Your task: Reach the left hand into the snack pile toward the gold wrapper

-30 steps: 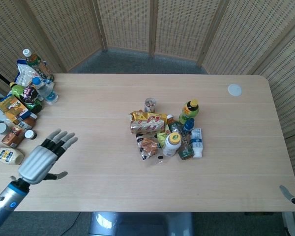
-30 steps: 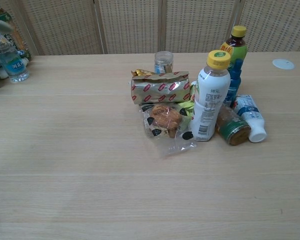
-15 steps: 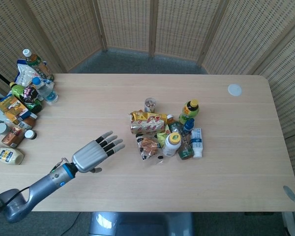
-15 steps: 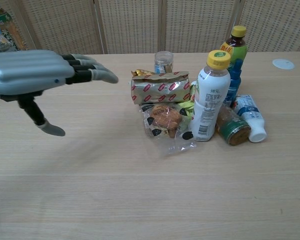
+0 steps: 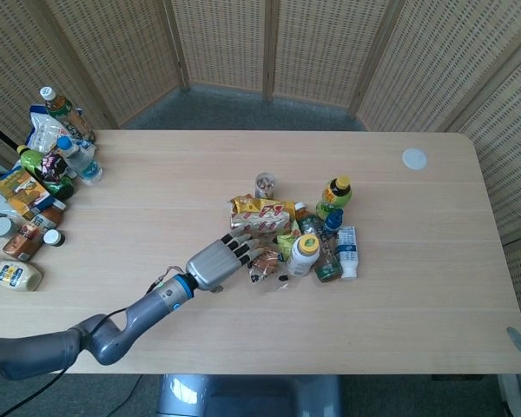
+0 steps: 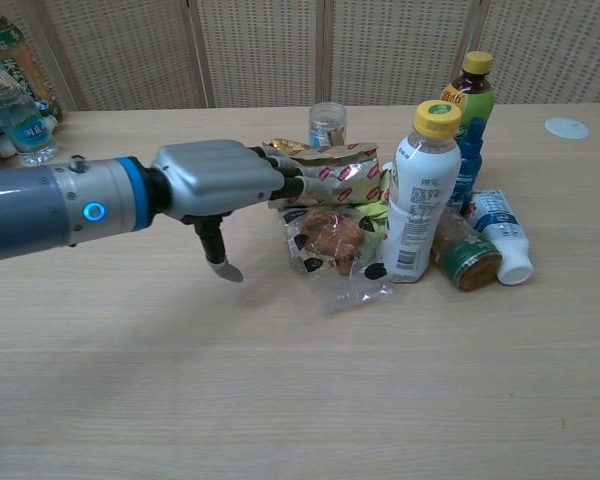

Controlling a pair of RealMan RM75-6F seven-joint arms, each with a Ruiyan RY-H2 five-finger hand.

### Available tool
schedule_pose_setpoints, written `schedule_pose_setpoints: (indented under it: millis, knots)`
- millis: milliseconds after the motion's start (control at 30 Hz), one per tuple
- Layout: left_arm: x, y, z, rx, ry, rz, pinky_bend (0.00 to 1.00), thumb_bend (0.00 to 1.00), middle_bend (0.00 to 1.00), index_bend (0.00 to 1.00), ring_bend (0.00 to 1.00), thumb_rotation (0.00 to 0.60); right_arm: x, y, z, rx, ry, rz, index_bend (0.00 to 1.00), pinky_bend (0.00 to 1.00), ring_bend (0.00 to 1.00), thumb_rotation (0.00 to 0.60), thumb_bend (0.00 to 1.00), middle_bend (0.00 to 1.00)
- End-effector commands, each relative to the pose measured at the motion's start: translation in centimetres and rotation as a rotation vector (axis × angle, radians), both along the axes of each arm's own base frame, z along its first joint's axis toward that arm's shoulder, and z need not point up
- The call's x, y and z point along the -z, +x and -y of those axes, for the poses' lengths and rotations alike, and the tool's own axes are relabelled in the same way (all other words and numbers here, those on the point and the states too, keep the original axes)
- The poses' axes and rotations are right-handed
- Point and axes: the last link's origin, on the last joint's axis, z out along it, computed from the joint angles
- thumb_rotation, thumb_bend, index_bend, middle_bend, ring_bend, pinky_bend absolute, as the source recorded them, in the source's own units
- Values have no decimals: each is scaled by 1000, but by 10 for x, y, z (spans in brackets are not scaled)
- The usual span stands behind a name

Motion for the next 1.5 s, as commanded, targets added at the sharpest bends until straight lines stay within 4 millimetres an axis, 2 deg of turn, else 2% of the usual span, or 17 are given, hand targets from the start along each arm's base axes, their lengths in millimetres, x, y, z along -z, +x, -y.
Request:
schedule_pose_setpoints:
  millis: [33, 300, 567, 633, 733, 800, 867, 967, 1033, 1133, 1267, 1367, 1500]
  knots:
    - [18, 15, -8, -6, 5, -13, 0, 0, 0, 0, 0, 600, -1, -1, 0, 1, -2, 3, 0, 0, 0, 600, 0, 0]
    - [42, 32, -15, -38, 8, -14, 0, 0, 0, 0, 0, 600, -5, -3, 0, 4, -9, 22, 0, 0, 0, 600, 0, 0]
    - [56, 40, -18, -34, 48, -34, 0, 0, 0, 9, 0, 600, -9, -4, -1, 3, -15, 34, 0, 0, 0, 600, 0, 0]
    - [59, 40, -19, -43, 66, -44, 19, 0, 0, 71, 0, 600, -9, -4, -1, 2, -16, 35, 0, 0, 0, 600, 0, 0]
    - [63, 42, -21, -30, 103, -68, 137, 0, 16, 220, 16, 600, -10, -4, -1, 1, -18, 38, 0, 0, 0, 600, 0, 0]
    - [66, 43, -20, -27, 119, -74, 309, 0, 152, 370, 140, 600, -10, -4, -1, 0, -21, 39, 0, 0, 0, 600, 0, 0]
    - [70, 43, -19, -30, 121, -80, 416, 0, 304, 459, 272, 600, -11, -4, -1, -2, -22, 41, 0, 0, 0, 600, 0, 0]
    - [77, 44, -15, -22, 118, -90, 496, 0, 443, 551, 395, 600, -12, -4, -2, -5, -25, 43, 0, 0, 0, 600, 0, 0]
    - [79, 45, -12, -10, 120, -87, 525, 0, 500, 600, 451, 600, -13, -4, -2, -4, -29, 46, 0, 0, 0, 600, 0, 0]
    - [75, 50, -11, 9, 128, -57, 549, 0, 553, 649, 509, 600, -15, -5, -2, -2, -34, 50, 0, 0, 0, 600, 0, 0]
    - [59, 57, -13, 31, 153, -7, 557, 0, 564, 663, 524, 600, -16, -5, -2, -3, -37, 50, 0, 0, 0, 600, 0, 0]
    - [41, 62, -17, 47, 179, 25, 558, 0, 561, 661, 524, 600, -15, -5, -3, -3, -36, 49, 0, 0, 0, 600, 0, 0]
    - [6, 69, -20, 63, 219, 77, 558, 0, 557, 656, 524, 600, -14, -4, -3, -4, -35, 45, 0, 0, 0, 600, 0, 0]
